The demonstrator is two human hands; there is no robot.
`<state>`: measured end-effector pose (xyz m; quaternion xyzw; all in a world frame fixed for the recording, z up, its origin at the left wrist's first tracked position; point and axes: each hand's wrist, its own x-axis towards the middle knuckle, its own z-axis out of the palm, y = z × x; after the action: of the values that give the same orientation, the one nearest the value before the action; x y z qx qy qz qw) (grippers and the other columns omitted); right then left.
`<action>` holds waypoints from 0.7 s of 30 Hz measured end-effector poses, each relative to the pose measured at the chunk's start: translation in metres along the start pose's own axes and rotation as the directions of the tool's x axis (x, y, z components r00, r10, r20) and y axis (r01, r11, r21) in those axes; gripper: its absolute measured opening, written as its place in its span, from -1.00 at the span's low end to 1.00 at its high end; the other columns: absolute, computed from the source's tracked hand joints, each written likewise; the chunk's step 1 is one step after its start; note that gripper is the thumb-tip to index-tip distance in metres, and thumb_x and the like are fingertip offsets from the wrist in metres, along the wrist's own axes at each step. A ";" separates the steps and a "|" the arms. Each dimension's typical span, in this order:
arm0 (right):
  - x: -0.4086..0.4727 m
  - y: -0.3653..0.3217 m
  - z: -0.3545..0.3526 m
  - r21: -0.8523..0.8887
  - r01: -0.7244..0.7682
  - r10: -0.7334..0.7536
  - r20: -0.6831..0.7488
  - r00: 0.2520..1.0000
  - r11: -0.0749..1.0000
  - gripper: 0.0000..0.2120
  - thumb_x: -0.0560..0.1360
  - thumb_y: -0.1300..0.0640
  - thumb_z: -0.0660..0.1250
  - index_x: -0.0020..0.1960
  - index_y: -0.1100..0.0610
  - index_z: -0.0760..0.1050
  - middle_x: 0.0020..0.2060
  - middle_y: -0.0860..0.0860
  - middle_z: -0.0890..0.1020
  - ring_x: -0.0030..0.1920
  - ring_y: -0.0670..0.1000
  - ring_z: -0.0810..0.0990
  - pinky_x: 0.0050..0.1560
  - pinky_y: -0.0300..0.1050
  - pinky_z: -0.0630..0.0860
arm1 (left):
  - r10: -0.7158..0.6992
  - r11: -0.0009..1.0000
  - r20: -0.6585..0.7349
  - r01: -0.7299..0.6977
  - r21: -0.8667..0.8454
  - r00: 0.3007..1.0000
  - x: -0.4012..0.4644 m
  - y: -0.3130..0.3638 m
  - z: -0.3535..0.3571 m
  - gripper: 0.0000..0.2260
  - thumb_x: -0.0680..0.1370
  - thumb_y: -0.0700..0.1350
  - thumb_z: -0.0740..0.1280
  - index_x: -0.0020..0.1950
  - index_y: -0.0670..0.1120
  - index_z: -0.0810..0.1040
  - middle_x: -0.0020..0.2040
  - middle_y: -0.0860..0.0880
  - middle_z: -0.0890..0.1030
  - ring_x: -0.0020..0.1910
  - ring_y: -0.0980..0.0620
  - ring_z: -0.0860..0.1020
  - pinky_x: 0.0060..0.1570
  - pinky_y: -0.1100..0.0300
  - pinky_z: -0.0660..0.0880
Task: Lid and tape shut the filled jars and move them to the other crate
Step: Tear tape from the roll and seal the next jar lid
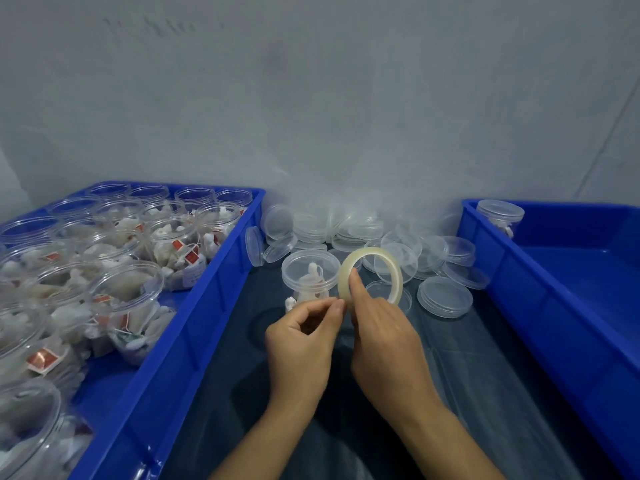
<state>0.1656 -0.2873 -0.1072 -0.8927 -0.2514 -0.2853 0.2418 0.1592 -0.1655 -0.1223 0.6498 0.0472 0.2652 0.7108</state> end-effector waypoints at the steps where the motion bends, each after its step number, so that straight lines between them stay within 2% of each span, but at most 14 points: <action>1: 0.000 0.000 -0.001 0.004 0.001 -0.001 -0.002 1.000 1.000 -0.12 0.28 0.50 0.49 0.57 0.31 0.34 -0.13 -0.01 0.67 -0.17 0.02 0.60 -0.10 -0.15 0.50 | -0.021 1.000 0.014 0.021 -0.022 1.000 0.001 0.000 0.000 -0.86 0.56 -0.23 0.52 -0.06 0.02 0.78 -0.13 0.05 0.78 -0.08 0.09 0.74 -0.03 0.28 0.63; 4: -0.001 0.001 -0.003 0.014 0.024 -0.025 0.015 1.000 1.000 -0.13 0.30 0.52 0.47 0.58 0.30 0.33 -0.12 0.01 0.67 -0.16 0.05 0.60 -0.05 -0.12 0.53 | -0.039 0.999 0.026 0.040 -0.025 0.999 0.004 0.000 -0.002 -0.88 0.57 -0.23 0.51 -0.08 -0.01 0.77 -0.17 0.00 0.76 -0.14 0.03 0.73 -0.09 0.22 0.64; 9: 0.000 0.003 -0.005 -0.032 0.044 -0.043 0.056 0.998 0.998 -0.13 0.27 0.51 0.48 0.56 0.32 0.36 -0.18 0.02 0.63 -0.20 0.05 0.57 -0.06 -0.15 0.48 | 0.089 0.984 0.020 -0.091 0.150 0.996 0.001 0.002 -0.002 -0.82 0.55 -0.25 0.50 -0.14 0.03 0.71 -0.25 0.11 0.72 -0.25 0.14 0.67 -0.21 0.38 0.54; 12: 0.000 0.004 -0.004 -0.064 0.089 -0.085 0.054 0.995 0.994 -0.13 0.24 0.53 0.47 0.54 0.36 0.36 -0.19 0.03 0.61 -0.21 0.06 0.56 -0.10 -0.07 0.53 | 0.124 0.969 0.015 -0.124 0.214 0.992 -0.001 0.003 -0.004 -0.82 0.52 -0.23 0.52 -0.16 0.05 0.70 -0.27 0.11 0.70 -0.26 0.08 0.66 -0.24 0.36 0.54; 15: 0.000 0.006 -0.004 -0.078 0.134 -0.128 0.077 0.989 0.988 -0.08 0.26 0.53 0.43 0.59 0.31 0.28 -0.19 0.02 0.59 -0.20 0.09 0.55 -0.15 -0.02 0.56 | 0.178 0.947 0.005 -0.173 0.272 0.984 -0.001 0.004 -0.006 -0.81 0.48 -0.26 0.55 -0.18 0.03 0.69 -0.30 0.11 0.66 -0.30 0.06 0.61 -0.28 0.34 0.52; 21: -0.002 0.004 -0.003 -0.081 0.116 -0.108 0.092 0.990 0.990 -0.03 0.22 0.49 0.47 0.60 0.29 0.29 -0.21 -0.01 0.56 -0.23 0.04 0.50 -0.17 -0.08 0.50 | 0.260 0.906 0.021 -0.251 0.340 0.965 -0.001 0.002 -0.007 -0.76 0.45 -0.30 0.53 -0.23 0.02 0.62 -0.32 0.08 0.59 -0.34 0.07 0.52 -0.32 0.36 0.43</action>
<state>0.1656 -0.2930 -0.1072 -0.8983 -0.2990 -0.2698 0.1756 0.1553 -0.1595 -0.1217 0.7600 0.0155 0.3516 0.5464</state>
